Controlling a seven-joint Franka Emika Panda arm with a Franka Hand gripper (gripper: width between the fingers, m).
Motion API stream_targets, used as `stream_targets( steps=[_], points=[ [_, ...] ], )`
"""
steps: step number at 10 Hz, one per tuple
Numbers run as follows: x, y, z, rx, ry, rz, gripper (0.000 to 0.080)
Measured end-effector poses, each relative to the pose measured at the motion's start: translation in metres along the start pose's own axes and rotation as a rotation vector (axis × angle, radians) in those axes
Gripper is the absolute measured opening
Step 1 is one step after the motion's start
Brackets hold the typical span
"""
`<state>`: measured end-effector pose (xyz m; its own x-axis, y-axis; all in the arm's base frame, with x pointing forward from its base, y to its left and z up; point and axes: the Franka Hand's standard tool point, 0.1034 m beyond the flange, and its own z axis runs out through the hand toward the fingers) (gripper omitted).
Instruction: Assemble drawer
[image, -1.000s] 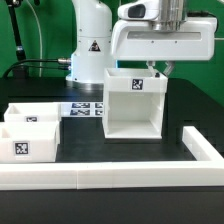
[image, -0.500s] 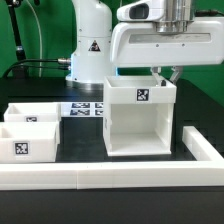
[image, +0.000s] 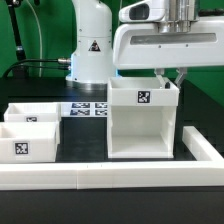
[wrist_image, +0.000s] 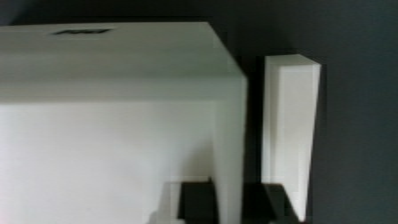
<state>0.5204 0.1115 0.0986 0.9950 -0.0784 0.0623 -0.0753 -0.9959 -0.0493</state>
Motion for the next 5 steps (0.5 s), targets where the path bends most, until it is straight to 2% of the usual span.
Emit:
stream_targets(
  steps=[2, 4, 5],
  points=[
    [0.003, 0.000, 0.000, 0.024, 0.007, 0.184, 0.0037],
    [0.019, 0.005, 0.000, 0.053, 0.030, 0.335, 0.0038],
    [0.029, 0.003, -0.002, 0.067, 0.058, 0.390, 0.0039]
  ],
)
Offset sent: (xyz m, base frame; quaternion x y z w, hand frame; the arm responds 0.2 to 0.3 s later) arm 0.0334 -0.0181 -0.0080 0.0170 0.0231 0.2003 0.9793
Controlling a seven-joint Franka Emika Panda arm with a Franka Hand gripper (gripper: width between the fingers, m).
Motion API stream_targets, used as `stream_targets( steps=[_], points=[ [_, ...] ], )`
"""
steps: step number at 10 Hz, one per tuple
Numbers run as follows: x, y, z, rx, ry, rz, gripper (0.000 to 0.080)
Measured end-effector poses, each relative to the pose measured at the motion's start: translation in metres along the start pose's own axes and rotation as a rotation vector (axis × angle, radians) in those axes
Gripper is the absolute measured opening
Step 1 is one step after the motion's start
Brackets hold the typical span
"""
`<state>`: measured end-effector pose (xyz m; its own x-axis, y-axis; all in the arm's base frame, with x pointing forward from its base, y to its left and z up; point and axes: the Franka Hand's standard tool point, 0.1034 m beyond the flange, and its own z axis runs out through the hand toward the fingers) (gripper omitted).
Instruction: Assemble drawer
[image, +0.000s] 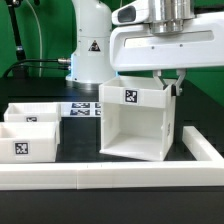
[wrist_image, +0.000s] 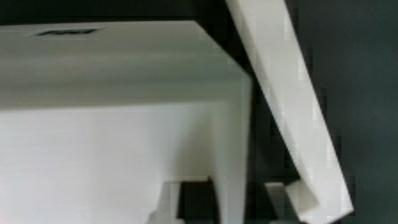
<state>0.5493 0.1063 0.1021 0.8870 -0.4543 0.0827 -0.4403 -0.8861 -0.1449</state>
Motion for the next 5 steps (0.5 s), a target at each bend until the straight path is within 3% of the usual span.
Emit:
stream_targets(
  steps=[1, 5],
  points=[
    [0.0035, -0.0075, -0.0028, 0.021, 0.030, 0.021, 0.0041],
    [0.0029, -0.0086, -0.0032, 0.046, 0.017, 0.223, 0.0041]
  ],
)
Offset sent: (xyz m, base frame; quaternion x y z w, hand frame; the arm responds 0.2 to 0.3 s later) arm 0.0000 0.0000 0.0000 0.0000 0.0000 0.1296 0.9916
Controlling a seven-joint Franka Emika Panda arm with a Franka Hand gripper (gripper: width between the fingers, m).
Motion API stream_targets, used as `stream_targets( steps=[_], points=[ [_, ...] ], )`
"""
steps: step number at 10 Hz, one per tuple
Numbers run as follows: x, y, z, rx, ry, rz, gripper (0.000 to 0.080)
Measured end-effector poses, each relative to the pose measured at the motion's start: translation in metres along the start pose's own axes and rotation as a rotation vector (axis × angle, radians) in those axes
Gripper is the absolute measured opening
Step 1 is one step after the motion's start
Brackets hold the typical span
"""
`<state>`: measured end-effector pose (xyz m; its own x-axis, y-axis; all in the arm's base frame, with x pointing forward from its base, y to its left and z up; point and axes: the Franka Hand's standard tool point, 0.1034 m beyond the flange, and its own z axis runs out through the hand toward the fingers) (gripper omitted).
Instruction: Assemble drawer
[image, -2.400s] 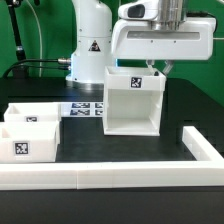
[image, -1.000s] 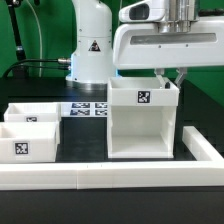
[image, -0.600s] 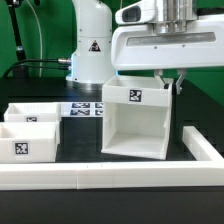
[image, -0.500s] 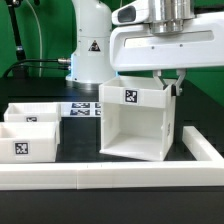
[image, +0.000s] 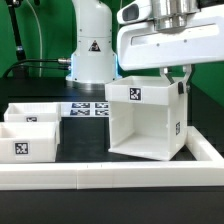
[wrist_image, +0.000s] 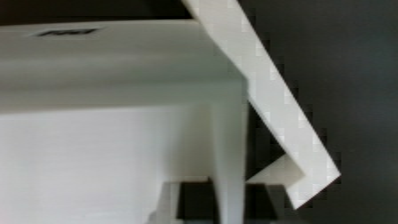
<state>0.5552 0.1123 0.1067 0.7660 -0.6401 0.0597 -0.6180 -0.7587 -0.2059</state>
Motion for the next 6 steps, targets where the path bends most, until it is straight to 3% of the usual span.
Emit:
stream_targets(
  steps=[4, 6],
  points=[
    [0.022, -0.001, 0.003, 0.050, 0.013, 0.339, 0.0049],
    [0.020, -0.004, 0.001, 0.062, 0.005, 0.409, 0.0051]
  ],
)
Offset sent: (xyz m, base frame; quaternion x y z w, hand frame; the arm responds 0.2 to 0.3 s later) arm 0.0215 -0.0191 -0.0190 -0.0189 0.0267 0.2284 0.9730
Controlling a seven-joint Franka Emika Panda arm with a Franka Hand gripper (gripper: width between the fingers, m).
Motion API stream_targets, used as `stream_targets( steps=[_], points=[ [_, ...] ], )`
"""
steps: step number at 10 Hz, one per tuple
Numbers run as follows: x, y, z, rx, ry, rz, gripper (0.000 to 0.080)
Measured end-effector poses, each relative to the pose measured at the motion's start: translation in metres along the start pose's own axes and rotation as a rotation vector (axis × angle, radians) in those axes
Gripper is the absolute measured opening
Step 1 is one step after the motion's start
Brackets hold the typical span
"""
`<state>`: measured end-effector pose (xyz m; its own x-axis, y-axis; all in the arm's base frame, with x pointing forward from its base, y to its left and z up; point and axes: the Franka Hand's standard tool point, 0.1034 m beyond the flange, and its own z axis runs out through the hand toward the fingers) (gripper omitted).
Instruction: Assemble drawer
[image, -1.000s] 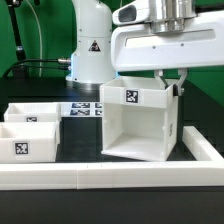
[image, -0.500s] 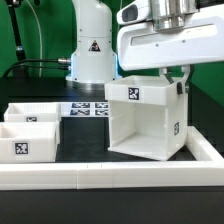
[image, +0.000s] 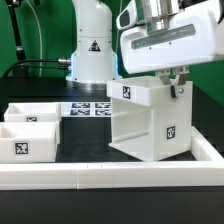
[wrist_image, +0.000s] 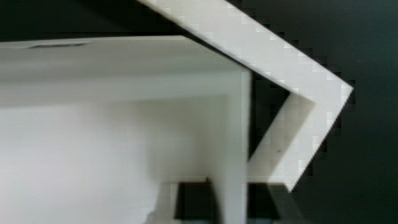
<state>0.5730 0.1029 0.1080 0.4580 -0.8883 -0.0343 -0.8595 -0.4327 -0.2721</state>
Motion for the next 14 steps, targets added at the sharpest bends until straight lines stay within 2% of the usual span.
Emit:
stream_targets(
  steps=[3, 5, 11, 14],
  points=[
    [0.000, 0.000, 0.000, 0.008, -0.012, 0.135, 0.0051],
    [0.001, -0.001, 0.003, -0.001, -0.049, 0.375, 0.0051],
    [0.002, -0.004, 0.006, -0.001, -0.056, 0.376, 0.0051],
    [0.014, -0.026, 0.010, 0.009, -0.064, 0.386, 0.0051]
  ],
)
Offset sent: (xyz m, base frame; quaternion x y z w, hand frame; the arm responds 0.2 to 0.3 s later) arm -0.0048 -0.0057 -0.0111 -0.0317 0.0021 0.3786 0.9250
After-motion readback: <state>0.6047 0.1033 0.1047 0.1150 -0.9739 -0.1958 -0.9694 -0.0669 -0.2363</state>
